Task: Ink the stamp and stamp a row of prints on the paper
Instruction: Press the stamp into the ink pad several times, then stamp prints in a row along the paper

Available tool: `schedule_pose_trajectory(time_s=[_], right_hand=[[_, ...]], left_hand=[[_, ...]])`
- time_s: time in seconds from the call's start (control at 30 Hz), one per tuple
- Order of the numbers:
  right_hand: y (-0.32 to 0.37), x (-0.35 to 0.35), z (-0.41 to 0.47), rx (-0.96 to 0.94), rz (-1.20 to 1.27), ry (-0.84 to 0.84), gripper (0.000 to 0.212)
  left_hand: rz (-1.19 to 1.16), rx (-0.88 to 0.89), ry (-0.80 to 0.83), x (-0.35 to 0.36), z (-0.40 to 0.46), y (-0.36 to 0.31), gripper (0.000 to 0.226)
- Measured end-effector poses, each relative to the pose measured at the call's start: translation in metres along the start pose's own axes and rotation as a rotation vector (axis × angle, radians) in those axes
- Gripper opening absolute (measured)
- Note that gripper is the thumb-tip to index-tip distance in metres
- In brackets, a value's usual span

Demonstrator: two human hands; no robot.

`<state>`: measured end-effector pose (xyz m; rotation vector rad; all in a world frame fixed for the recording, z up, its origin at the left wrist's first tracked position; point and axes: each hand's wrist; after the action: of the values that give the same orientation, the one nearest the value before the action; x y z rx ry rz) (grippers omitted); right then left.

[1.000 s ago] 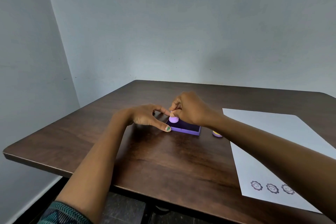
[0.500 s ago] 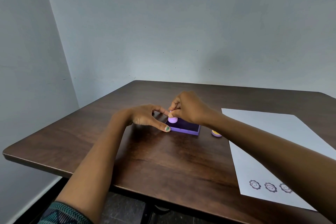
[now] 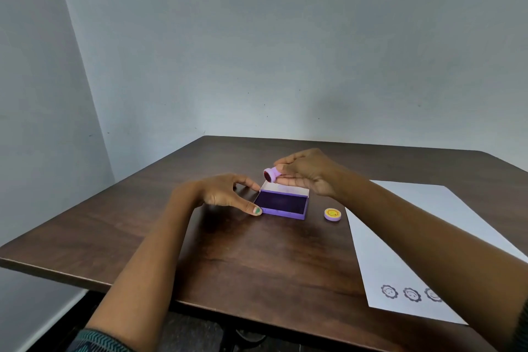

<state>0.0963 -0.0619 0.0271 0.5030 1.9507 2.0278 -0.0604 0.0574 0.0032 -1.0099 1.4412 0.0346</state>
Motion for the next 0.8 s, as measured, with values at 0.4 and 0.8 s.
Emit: schedule_pose_trajectory(time_s=[0.4, 0.8], right_hand=[[0.012, -0.042, -0.018, 0.115, 0.318, 0.158, 0.017], [0.034, -0.140, -0.089, -0.108, 0.355, 0.037, 0.018]], left_hand=[[-0.071, 0.004, -0.020, 0.001, 0.004, 0.001, 0.077], [0.213, 0.089, -0.557, 0.027, 0.017, -0.033, 0.070]])
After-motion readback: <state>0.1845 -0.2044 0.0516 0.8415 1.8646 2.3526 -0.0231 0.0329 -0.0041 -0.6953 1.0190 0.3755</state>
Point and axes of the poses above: each hand's wrist, its own z-axis towards the middle knuckle, its own x-axis out of the palm, y = z × x, and after that the axes turned 5 degrees about -x, right-handed
